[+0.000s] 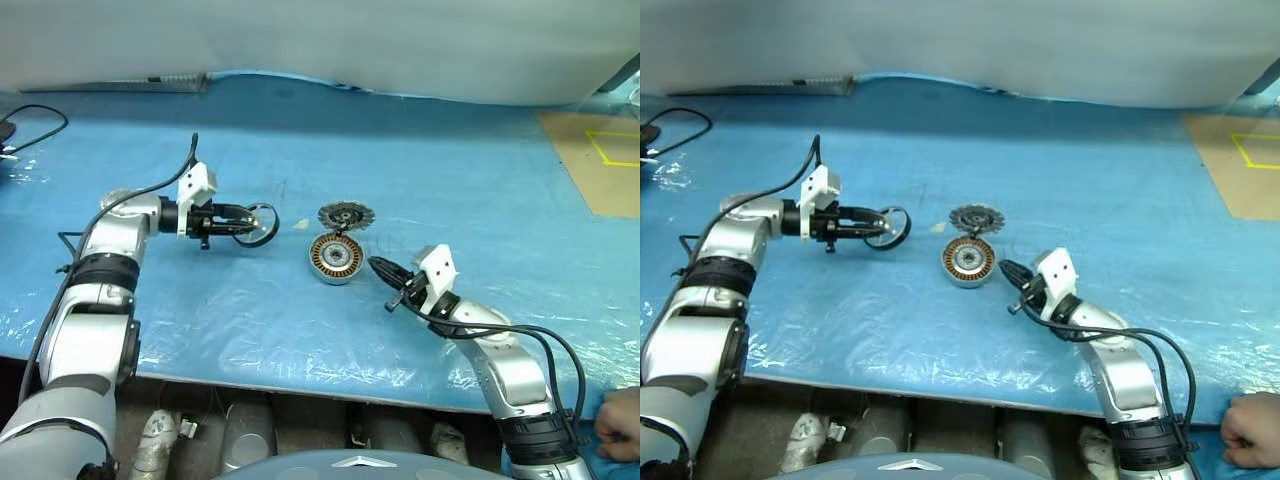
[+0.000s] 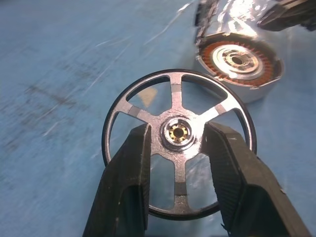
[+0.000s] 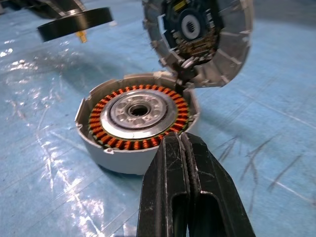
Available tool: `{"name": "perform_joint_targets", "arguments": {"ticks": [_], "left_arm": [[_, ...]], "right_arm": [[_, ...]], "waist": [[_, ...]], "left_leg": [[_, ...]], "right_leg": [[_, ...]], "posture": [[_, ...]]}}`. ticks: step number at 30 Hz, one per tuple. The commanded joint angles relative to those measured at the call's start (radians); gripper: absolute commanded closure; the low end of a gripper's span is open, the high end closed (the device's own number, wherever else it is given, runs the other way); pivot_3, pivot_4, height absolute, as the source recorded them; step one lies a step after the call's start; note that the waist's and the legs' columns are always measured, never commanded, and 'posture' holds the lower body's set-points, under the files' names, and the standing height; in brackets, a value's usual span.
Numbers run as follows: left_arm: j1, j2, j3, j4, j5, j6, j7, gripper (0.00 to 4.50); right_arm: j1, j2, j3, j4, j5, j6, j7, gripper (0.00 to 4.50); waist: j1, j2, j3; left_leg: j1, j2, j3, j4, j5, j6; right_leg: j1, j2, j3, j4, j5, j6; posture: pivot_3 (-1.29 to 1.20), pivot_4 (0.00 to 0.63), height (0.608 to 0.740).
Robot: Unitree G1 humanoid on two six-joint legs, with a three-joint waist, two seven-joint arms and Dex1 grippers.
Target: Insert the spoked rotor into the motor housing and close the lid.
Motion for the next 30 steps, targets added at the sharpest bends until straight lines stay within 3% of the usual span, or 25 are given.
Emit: {"name": "perform_joint_targets", "arguments": {"ticks": [1,8,17,30], "left_arm": [[0.032,0.016,-0.011,-0.215,-0.08,0.098,-0.043,3.19],[0.034,-0.064,-0.083,-0.334,-0.111,0.162,-0.021,3.19],[-0.014,-0.16,-0.195,-0.227,-0.03,0.05,0.03,3.19],[-0.126,-0.256,-0.207,-0.045,0.026,-0.085,0.125,3.19]], "right_arm": [[0.031,0.006,-0.035,-0.045,0.055,-0.064,0.029,4.5],[0.079,-0.005,-0.02,0.024,0.039,-0.17,0.088,4.5],[0.084,-0.033,0.02,0.066,-0.009,-0.232,0.13,4.5],[0.044,-0.031,0.046,0.123,-0.036,-0.244,0.135,4.5]], "waist": [[0.0,0.0,0.0],[-0.001,0.001,0.0],[-0.004,0.001,0.0],[-0.003,0.001,0.0]], "left_leg": [[0.0,0.0,0.0,0.0,0.0,0.0],[0.0,0.0,0.001,0.0,0.0,0.0],[0.0,0.0,0.001,0.001,0.0,0.001],[-0.001,0.0,0.001,0.003,0.002,0.003]], "right_leg": [[0.0,0.0,0.0,0.0,0.0,0.0],[0.0,0.0,0.0,0.0,0.0,0.0],[0.0,0.0,0.001,0.0,0.0,0.0],[0.0,0.0,0.001,0.0,0.0,0.0]], "posture": [[0.0,0.15,0.74],[0.0,0.15,0.74],[0.0,0.15,0.74],[0.0,0.15,0.74]]}}
